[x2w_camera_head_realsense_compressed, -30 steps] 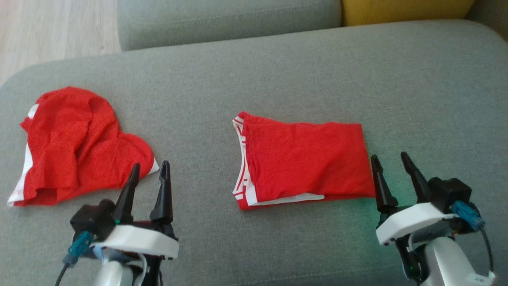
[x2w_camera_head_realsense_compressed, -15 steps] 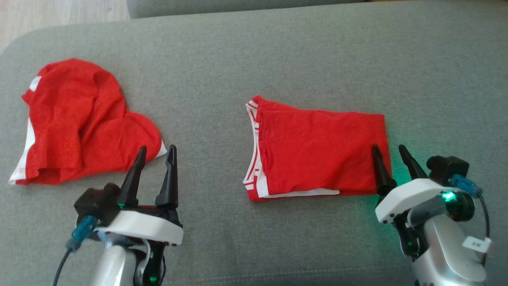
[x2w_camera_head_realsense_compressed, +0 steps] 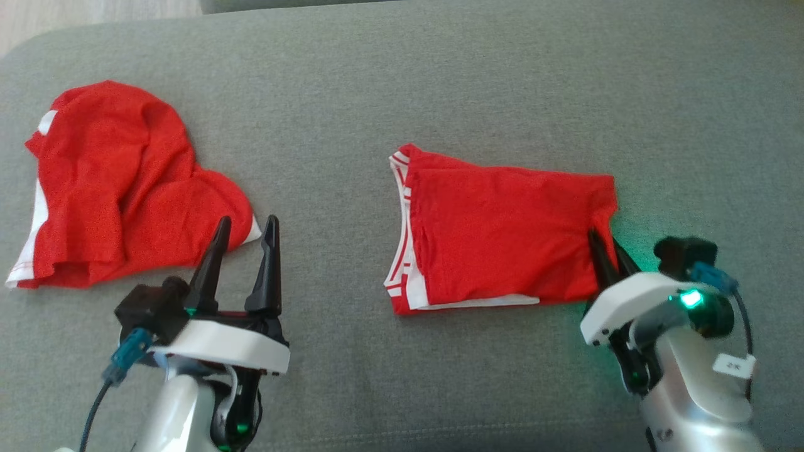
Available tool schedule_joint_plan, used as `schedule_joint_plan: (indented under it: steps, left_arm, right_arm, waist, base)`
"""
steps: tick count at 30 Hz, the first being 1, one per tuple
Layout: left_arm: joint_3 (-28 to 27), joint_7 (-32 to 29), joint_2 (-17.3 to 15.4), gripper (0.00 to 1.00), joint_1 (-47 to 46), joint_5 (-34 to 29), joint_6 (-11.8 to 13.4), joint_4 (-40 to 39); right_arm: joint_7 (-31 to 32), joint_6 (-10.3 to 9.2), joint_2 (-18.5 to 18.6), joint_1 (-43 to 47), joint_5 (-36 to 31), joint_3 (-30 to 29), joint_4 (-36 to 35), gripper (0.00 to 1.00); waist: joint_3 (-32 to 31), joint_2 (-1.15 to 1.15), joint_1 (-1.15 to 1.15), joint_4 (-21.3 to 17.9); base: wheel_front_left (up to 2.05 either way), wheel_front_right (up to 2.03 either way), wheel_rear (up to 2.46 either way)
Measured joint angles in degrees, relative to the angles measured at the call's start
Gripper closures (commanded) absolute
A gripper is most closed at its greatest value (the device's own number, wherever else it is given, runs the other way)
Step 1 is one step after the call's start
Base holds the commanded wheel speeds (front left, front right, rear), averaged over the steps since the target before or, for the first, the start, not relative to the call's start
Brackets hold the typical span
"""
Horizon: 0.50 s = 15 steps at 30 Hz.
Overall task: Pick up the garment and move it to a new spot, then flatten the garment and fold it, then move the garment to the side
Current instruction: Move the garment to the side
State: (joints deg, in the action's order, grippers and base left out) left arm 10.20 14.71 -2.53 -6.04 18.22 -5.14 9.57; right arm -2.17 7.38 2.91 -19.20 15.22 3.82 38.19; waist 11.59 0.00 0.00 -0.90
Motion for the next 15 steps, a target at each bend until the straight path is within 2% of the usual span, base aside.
schedule_joint_plan:
  steps: [5, 7, 11, 15]
  left_arm:
    - [-0.13, 0.00, 0.00, 0.00, -0.63, 0.00, 0.00, -0.03]
    - [-0.14, 0.00, 0.00, 0.00, -0.63, 0.00, -0.01, -0.03]
    - [-0.19, 0.00, 0.01, 0.00, -0.63, 0.00, -0.43, -0.10]
    - [-0.15, 0.00, 0.00, 0.00, -0.71, 0.00, -0.44, -0.25]
  right_arm:
    - [-2.80, 0.00, 0.24, -2.59, -8.01, 0.67, -1.09, 1.00]
    - [-3.02, 0.00, 1.56, -3.87, -10.77, 2.08, -2.52, 1.00]
    - [-3.26, 0.00, 6.80, -7.12, -12.83, 3.97, -5.47, 1.00]
    - [-1.02, 0.00, 13.83, -9.60, -12.22, 3.50, -6.67, 1.00]
  waist:
    - [0.03, 0.00, 0.00, -0.91]
    - [0.12, 0.00, 0.00, -1.38]
    - [0.47, 0.00, 0.00, -2.35]
    - [1.23, 0.00, 0.00, -2.83]
  base:
    - [0.00, 0.00, 0.00]
    - [0.00, 0.00, 0.00]
    - [0.00, 0.00, 0.00]
    - [0.00, 0.00, 0.00]
